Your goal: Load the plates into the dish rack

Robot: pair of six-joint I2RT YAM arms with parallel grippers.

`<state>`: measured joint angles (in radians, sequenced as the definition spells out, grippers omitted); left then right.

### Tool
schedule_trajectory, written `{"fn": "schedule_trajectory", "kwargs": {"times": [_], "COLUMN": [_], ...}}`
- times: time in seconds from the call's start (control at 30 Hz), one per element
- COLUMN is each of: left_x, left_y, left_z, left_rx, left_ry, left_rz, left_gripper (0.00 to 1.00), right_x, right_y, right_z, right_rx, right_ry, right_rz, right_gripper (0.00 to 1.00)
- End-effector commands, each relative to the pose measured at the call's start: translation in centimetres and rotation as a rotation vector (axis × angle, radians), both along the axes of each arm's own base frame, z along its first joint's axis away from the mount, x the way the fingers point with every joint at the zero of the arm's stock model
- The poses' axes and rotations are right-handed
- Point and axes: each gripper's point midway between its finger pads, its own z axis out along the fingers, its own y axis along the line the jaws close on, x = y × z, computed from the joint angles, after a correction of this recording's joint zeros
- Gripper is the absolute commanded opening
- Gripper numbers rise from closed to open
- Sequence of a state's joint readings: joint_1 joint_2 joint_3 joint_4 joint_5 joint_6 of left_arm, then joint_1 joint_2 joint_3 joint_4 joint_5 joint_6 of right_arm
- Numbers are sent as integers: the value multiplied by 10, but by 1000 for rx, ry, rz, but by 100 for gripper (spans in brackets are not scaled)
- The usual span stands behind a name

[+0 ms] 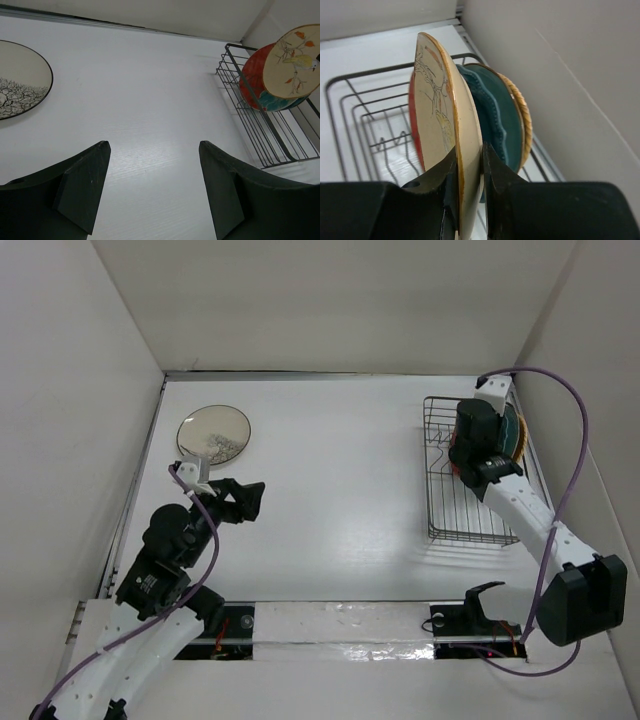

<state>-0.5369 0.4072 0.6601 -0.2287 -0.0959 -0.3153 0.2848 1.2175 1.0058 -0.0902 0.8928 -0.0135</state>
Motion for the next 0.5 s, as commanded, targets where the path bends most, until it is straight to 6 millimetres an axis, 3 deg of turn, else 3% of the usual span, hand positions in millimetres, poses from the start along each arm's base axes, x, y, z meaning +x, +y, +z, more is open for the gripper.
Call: {"fn": "schedule_trajectory", "kwargs": {"times": [0.0,0.2,0.47], "left_x": [-5,-8,-6], "left_y": [-1,-1,1], "left_z": [19,22,21], "left_rx": [-33,-43,-41], "left_ry": [-84,-94,-90], "left_rz": [-25,-28,-15], "left_gripper": [68,68,69], "right_x": [-1,22,38], "right_y": [-25,-12,8], "right_z": [98,61,11], "right_rx": [-12,-71,-8], "right_ry": [-273,-121,-32], "right_rz": [-128,-65,44], "right_gripper": [0,0,0]}}
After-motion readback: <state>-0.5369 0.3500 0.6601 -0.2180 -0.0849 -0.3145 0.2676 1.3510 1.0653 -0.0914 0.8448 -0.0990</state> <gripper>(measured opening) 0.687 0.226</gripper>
